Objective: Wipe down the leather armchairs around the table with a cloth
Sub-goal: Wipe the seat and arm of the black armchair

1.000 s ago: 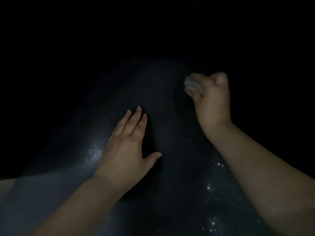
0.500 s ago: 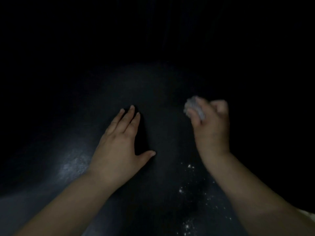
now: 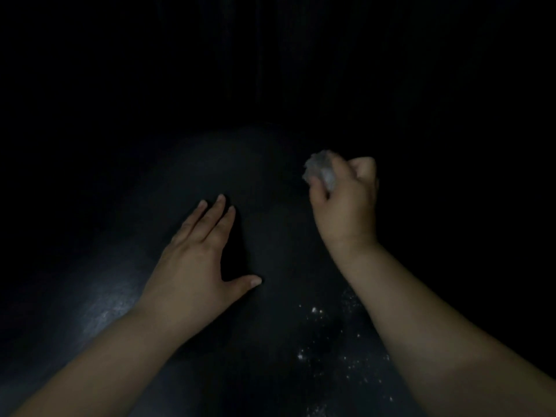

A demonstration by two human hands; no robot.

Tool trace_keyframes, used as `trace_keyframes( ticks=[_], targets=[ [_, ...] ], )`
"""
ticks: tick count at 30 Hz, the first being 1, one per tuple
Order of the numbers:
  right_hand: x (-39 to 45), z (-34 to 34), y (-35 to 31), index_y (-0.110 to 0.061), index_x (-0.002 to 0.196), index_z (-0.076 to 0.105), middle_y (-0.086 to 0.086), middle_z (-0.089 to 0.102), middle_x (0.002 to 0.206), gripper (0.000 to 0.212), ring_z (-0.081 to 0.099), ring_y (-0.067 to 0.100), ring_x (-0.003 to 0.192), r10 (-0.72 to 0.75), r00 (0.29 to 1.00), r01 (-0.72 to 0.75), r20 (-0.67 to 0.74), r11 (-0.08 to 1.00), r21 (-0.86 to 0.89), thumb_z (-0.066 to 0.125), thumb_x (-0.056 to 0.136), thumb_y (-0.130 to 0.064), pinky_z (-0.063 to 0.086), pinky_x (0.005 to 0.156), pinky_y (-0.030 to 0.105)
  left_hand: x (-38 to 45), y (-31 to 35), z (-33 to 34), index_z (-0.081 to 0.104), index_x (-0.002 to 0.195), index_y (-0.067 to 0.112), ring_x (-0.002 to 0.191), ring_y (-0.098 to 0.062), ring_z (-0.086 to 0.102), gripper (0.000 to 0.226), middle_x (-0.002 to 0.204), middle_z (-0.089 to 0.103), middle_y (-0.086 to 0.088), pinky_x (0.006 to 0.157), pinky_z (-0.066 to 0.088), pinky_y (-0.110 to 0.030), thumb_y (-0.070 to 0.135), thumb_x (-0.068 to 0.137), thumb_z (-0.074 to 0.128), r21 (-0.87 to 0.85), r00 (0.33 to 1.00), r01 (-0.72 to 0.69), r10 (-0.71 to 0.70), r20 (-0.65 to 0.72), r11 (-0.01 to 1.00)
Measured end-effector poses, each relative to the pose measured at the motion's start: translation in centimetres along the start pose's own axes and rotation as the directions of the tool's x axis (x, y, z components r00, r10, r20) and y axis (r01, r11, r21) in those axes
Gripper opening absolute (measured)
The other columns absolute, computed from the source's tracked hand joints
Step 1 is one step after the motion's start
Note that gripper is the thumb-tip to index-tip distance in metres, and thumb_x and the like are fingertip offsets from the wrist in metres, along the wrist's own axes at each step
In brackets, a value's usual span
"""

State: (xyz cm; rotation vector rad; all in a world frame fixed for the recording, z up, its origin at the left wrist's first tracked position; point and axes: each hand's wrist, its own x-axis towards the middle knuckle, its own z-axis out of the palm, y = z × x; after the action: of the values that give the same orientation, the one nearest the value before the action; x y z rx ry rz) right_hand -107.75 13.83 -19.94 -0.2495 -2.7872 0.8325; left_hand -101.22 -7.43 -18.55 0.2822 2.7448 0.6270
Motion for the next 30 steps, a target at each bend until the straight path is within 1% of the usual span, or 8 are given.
trace_keyframes(
  ticks=[3, 6, 11, 13, 16, 21, 26, 30],
  targets=[
    [-2.0, -0.7, 0.9, -0.011, 0.124, 0.055, 0.000, 0.044, 0.111, 0.039, 0.041, 0.000, 0.097, -0.069, 0.997, 0.067, 0.034, 0.996, 0.059, 0.060, 0.086, -0.012, 0.035, 0.084, 0.009, -0.1, -0.3, -0.1, 0.001, 0.152, 0.031, 0.142, 0.003, -0.020, 0.111, 0.155, -0.015, 0.022, 0.116, -0.002, -0.022, 0.075, 0.066, 0.055, -0.002, 1.000, -0.011, 0.011, 0.014, 1.000],
    [-0.2, -0.7, 1.4, -0.016, 0.109, 0.056, 0.002, 0.053, 0.109, 0.018, 0.047, 0.001, 0.093, 0.206, 0.973, -0.177, -0.104, 0.955, 0.237, 0.052, 0.092, -0.018, 0.038, 0.075, 0.009, 0.0, -0.7, -0.2, -0.003, 0.147, 0.036, 0.143, 0.003, -0.019, 0.109, 0.157, -0.012, 0.022, 0.116, -0.002, -0.021, 0.076, 0.065, 0.056, -0.008, 0.999, -0.027, 0.027, 0.022, 1.000],
    [4.5, 1.9, -2.3, -0.008, 0.086, 0.060, 0.015, 0.067, 0.097, 0.010, 0.066, 0.024, 0.090, 0.434, 0.881, -0.416, 0.185, 0.530, 0.739, 0.056, 0.092, -0.015, 0.049, 0.096, 0.046, 0.3, -1.0, 0.0, -0.003, 0.146, 0.039, 0.142, 0.006, -0.019, 0.109, 0.155, -0.011, 0.025, 0.116, -0.001, -0.020, 0.077, 0.062, 0.056, -0.018, 0.999, -0.034, 0.034, 0.028, 0.999],
    [3.8, 2.3, -3.0, -0.010, 0.087, 0.066, 0.014, 0.066, 0.104, 0.015, 0.065, 0.024, 0.097, 0.336, 0.890, -0.455, 0.308, 0.608, 0.650, 0.061, 0.089, -0.024, 0.048, 0.097, 0.047, 0.4, -1.1, 0.0, -0.001, 0.146, 0.038, 0.143, 0.005, -0.017, 0.110, 0.155, -0.010, 0.025, 0.115, -0.001, -0.020, 0.076, 0.061, 0.058, -0.024, 0.999, -0.034, 0.034, 0.031, 0.999],
    [2.3, 1.7, 0.1, -0.020, 0.094, 0.065, 0.007, 0.060, 0.108, 0.008, 0.060, -0.003, 0.092, 0.289, 0.955, -0.292, 0.067, 0.877, 0.381, 0.061, 0.089, -0.024, 0.045, 0.088, 0.022, 0.6, -1.3, 0.1, 0.001, 0.148, 0.038, 0.143, 0.006, -0.017, 0.112, 0.155, -0.011, 0.026, 0.115, 0.000, -0.020, 0.077, 0.062, 0.061, -0.012, 0.998, -0.037, 0.037, 0.042, 0.999],
    [3.7, 1.7, 0.9, -0.014, 0.125, 0.056, 0.021, 0.051, 0.124, 0.043, 0.031, -0.028, 0.091, 0.254, 0.966, -0.258, 0.046, 0.953, 0.157, 0.051, 0.086, 0.002, 0.024, 0.086, 0.001, 0.7, -1.1, 0.0, -0.003, 0.145, 0.040, 0.140, 0.008, -0.021, 0.112, 0.152, -0.015, 0.029, 0.114, -0.004, -0.016, 0.076, 0.061, 0.061, -0.020, 0.998, -0.021, 0.022, 0.055, 1.000],
    [7.3, 3.5, -3.1, 0.002, 0.102, 0.065, 0.017, 0.069, 0.100, 0.022, 0.065, 0.020, 0.090, 0.171, 0.936, -0.270, 0.308, 0.910, 0.314, 0.056, 0.093, -0.016, 0.050, 0.088, 0.032, 0.8, -1.1, 0.1, -0.003, 0.147, 0.040, 0.138, 0.010, -0.024, 0.113, 0.151, -0.017, 0.029, 0.112, -0.008, -0.014, 0.075, 0.061, 0.062, -0.037, 0.998, -0.018, 0.020, 0.062, 0.999],
    [2.4, -0.1, -1.3, -0.005, 0.104, 0.069, 0.011, 0.068, 0.102, 0.021, 0.060, 0.023, 0.099, -0.151, 0.928, 0.105, 0.342, 0.983, 0.148, 0.054, 0.091, 0.001, 0.041, 0.092, 0.029, 0.7, -1.0, -0.1, 0.002, 0.150, 0.035, 0.141, 0.006, -0.019, 0.114, 0.153, -0.012, 0.025, 0.113, -0.006, -0.016, 0.073, 0.063, 0.065, -0.023, 0.998, -0.023, 0.024, 0.062, 0.999]
  ],
)
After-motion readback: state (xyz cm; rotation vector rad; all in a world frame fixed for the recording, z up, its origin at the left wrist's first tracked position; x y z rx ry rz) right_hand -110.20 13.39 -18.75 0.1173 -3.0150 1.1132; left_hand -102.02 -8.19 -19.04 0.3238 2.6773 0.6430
